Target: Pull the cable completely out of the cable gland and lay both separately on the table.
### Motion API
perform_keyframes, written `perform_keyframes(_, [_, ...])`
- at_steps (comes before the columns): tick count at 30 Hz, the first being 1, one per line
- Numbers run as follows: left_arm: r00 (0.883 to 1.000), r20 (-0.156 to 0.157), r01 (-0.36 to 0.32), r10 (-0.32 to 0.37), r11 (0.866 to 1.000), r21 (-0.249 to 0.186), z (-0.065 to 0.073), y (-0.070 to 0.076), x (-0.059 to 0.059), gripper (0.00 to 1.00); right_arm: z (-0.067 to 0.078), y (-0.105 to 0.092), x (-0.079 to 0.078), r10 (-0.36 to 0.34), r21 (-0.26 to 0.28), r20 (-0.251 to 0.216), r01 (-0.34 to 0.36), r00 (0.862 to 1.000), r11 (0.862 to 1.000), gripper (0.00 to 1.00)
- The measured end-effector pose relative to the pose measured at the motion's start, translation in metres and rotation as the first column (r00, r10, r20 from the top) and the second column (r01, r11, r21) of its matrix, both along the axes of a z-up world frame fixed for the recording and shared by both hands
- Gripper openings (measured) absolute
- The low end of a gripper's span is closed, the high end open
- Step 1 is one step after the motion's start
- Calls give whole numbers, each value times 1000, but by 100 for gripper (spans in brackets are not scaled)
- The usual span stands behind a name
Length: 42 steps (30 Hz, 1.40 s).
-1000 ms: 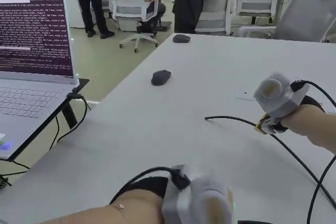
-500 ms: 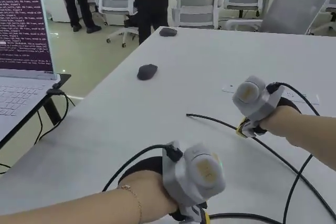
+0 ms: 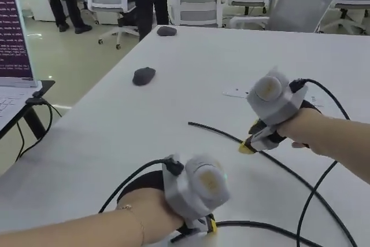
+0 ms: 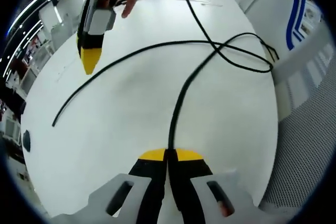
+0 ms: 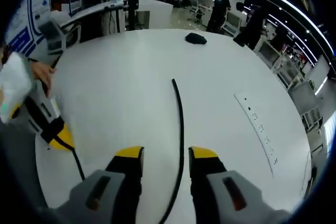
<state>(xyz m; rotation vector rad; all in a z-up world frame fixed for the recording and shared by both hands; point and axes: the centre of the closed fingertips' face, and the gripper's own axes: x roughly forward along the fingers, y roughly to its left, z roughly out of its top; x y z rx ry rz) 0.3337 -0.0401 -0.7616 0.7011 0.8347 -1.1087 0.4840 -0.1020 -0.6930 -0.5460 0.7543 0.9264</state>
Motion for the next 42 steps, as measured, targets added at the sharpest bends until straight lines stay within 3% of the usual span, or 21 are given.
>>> perform_keyframes(3, [1000, 10, -9, 9, 1000, -1, 0, 0, 11, 6, 28, -31, -19, -67, 21, -3, 67, 998, 997, 39])
perform_keyframes(7, [1000, 31, -3, 3, 1000, 13, 3, 2, 21, 6, 35, -75, -62, -125, -63, -40, 123, 991, 990, 43])
perform_keyframes(9, [999, 39, -6, 5, 1000, 23, 4, 2, 26, 6, 31, -92, -90, -154, -67, -58, 150, 986, 986, 46])
perform_keyframes(12, [998, 64, 11, -14, 999, 44, 4, 3, 33, 6, 9, -117, -137, -236, -89, -97, 228, 967, 970, 45])
perform_keyframes(13, [998, 67, 11, -14, 999, 45, 5, 3, 35, 6, 5, -120, -142, -248, -94, -101, 238, 964, 967, 45])
perform_keyframes(15, [998, 69, 11, -14, 998, 54, 6, 2, 40, 6, -16, -133, -167, -302, -109, -130, 289, 944, 951, 43])
perform_keyframes(16, [997, 73, 7, -11, 998, 55, 6, 2, 42, 6, -27, -138, -179, -352, -103, -156, 339, 923, 935, 43])
perform_keyframes(18, [996, 89, 13, -21, 996, 92, 5, 7, 46, 6, -40, -142, -194, -369, -107, -172, 355, 913, 929, 42])
perform_keyframes(22, [995, 101, -14, 5, 995, 97, 5, 9, 55, 6, -58, -145, -207, -388, -133, -192, 368, 901, 920, 36])
perform_keyframes(24, [993, 114, -46, 36, 995, 91, 4, 11, 59, 6, -68, -148, -205, -405, -135, -191, 384, 894, 913, 34])
perform_keyframes(25, [993, 114, -52, 42, 995, 85, 4, 10, 59, 6, -73, -152, -212, -433, -172, -230, 402, 871, 899, 31])
perform_keyframes(28, [992, 119, -57, 46, 995, 85, 5, 12, 59, 7, -73, -151, -205, -402, -159, -183, 376, 897, 913, 18])
perform_keyframes(29, [988, 146, -62, 51, 995, 72, 10, 12, 62, 7, -74, -149, -203, -393, -147, -188, 370, 900, 917, 11])
perform_keyframes(30, [976, 201, -91, 83, 995, 30, 24, 11, 69, 8, -73, -149, -200, -402, -162, -193, 375, 895, 913, 10])
perform_keyframes(31, [972, 209, -109, 108, 994, -5, 32, 10, 70, 8, -73, -151, -199, -390, -175, -188, 360, 901, 916, 9])
perform_keyframes(33, [970, 201, -128, 139, 989, -68, 52, 10, 69, 9, -69, -156, -187, -374, -194, -130, 346, 918, 918, 7])
perform_keyframes(35, [959, 224, -149, 171, 983, -111, 75, 17, 70, 6, -57, -156, -170, -392, -158, -109, 374, 913, 914, 5])
perform_keyframes(37, [955, 199, -183, 220, 965, -190, 97, 19, 63, 3, -51, -158, -154, -390, -154, -118, 371, 913, 916, 3])
perform_keyframes(39, [953, 220, -164, 208, 965, -203, 113, 24, 59, 3, -45, -161, -135, -384, -165, -85, 367, 919, 915, 3])
perform_keyframes(41, [948, 209, -188, 241, 951, -244, 132, 31, 52, 3, -44, -163, -122, -376, -177, -84, 357, 923, 917, 2])
perform_keyframes(42, [942, 221, -191, 251, 946, -261, 144, 36, 49, 3, -43, -165, -113, -376, -185, -79, 357, 923, 916, 2])
